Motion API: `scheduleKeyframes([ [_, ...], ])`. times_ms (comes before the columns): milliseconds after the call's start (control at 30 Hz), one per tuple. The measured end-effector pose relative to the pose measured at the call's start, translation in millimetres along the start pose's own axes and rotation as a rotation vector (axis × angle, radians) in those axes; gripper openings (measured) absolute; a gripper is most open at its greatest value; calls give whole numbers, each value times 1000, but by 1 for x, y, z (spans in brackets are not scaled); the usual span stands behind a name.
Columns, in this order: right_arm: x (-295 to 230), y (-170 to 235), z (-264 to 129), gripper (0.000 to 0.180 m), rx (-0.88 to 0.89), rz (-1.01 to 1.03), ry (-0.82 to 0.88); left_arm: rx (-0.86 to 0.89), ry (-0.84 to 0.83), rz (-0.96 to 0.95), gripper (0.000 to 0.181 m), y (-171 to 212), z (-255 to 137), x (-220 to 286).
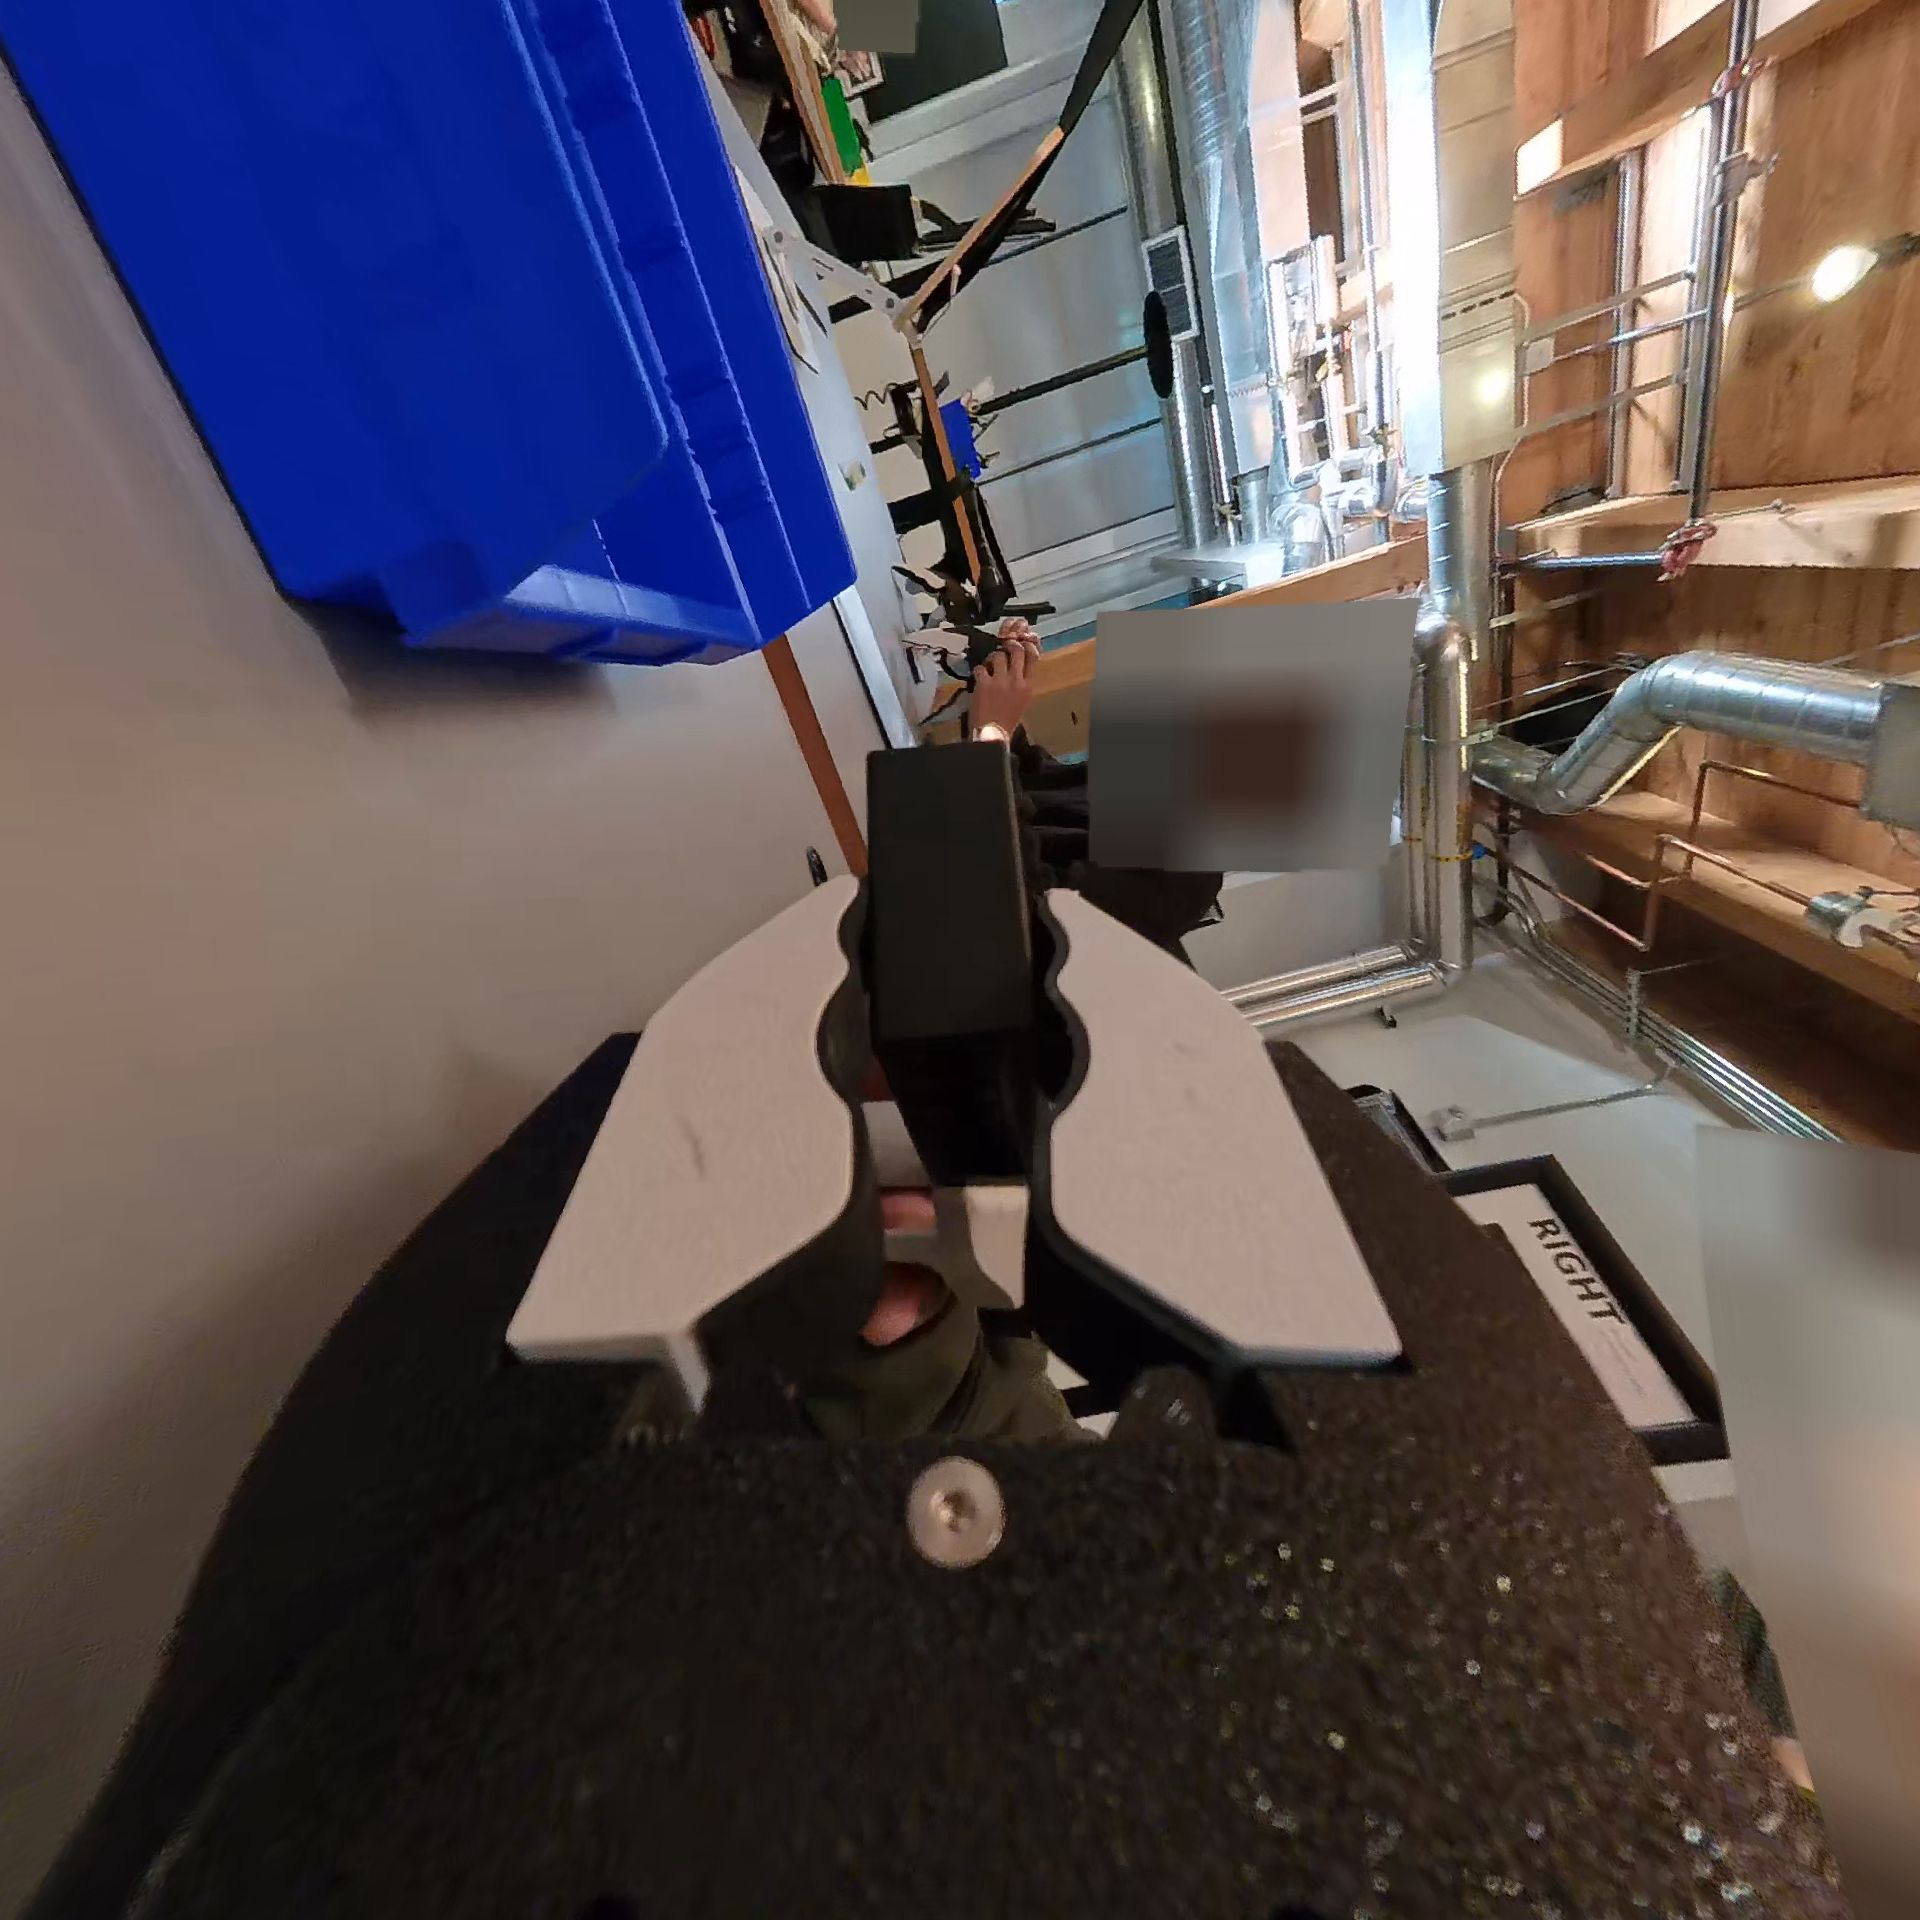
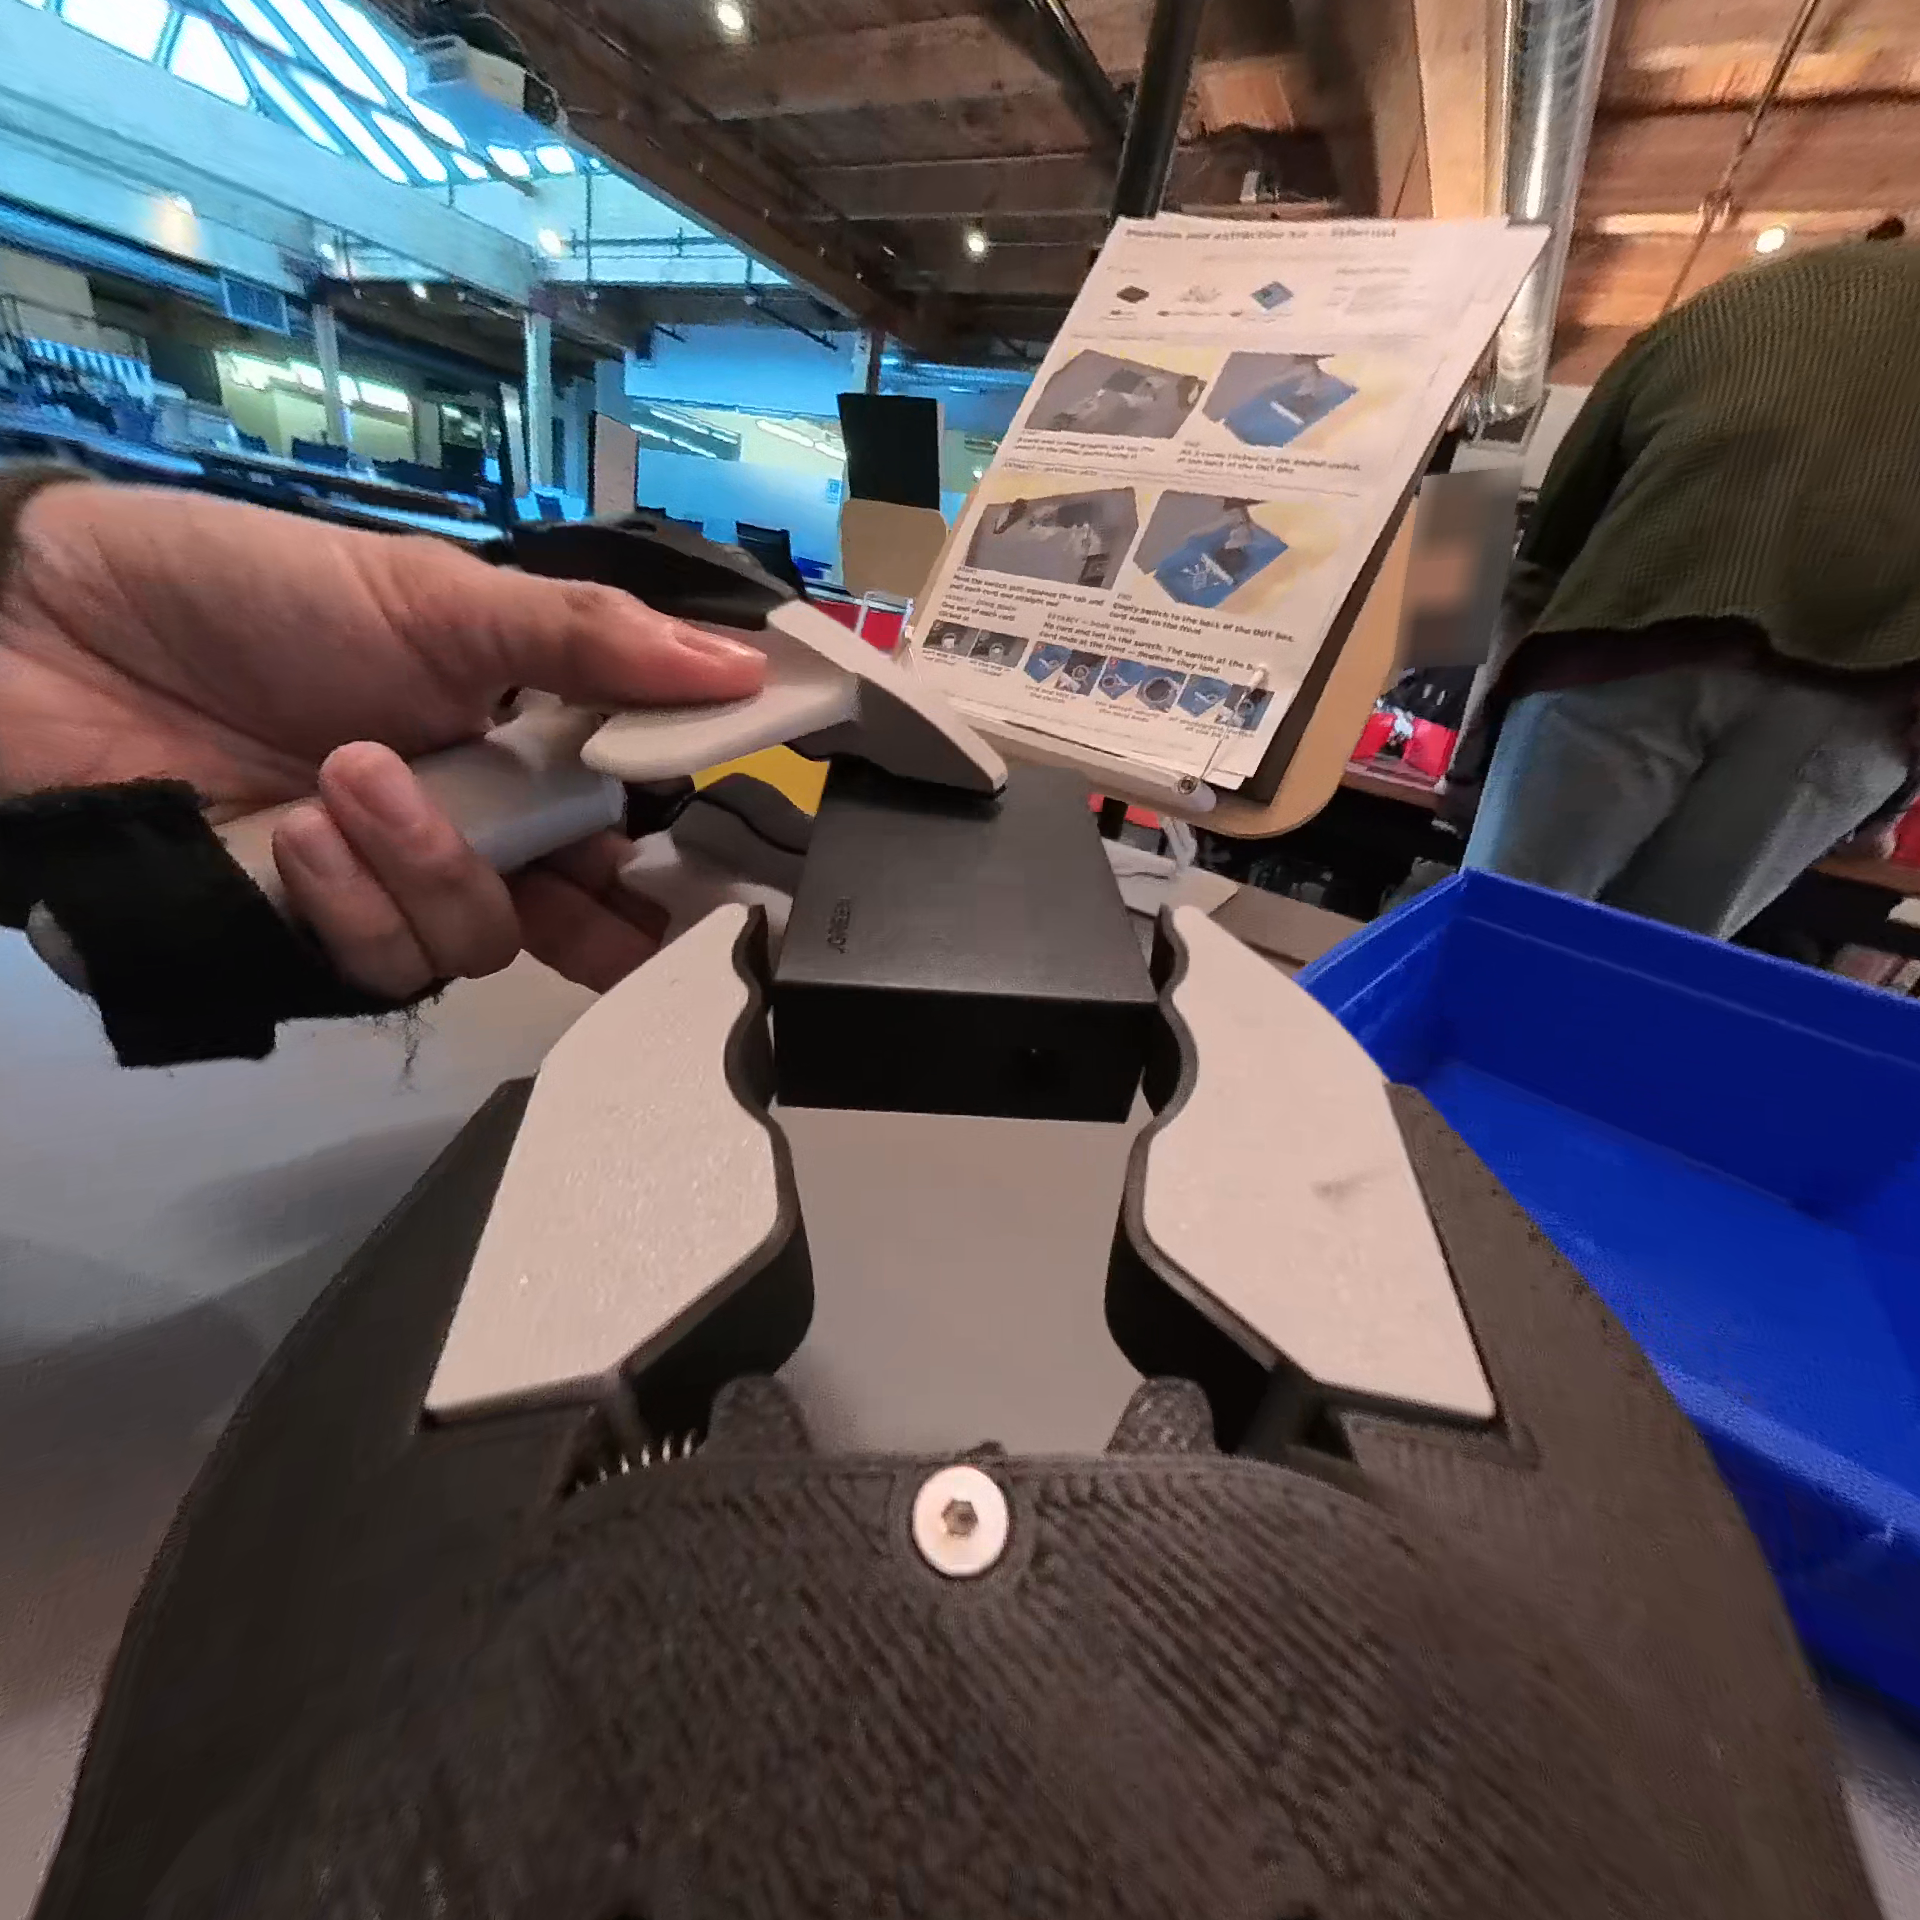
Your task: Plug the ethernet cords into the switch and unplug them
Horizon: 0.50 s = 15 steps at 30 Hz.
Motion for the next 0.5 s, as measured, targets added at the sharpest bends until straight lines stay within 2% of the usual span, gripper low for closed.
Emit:
scheduleKeyframes([
  [200,-3,3,1,71,-17,78,-40,-28,-15,30,27,0,-2,0],
  [500,-2,12,1,75,-99,11,-13,-21,-48,95,27,4,1,0],
])
Point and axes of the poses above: each gripper's, where its closed fingertips meet, z out along the fingers, y out of its underside, x = y × z across the jaws, the point moved 5 cm from there along -z, back along the fingers, and after that the axes turned 14 degrees about x, right-handed, at the moved point
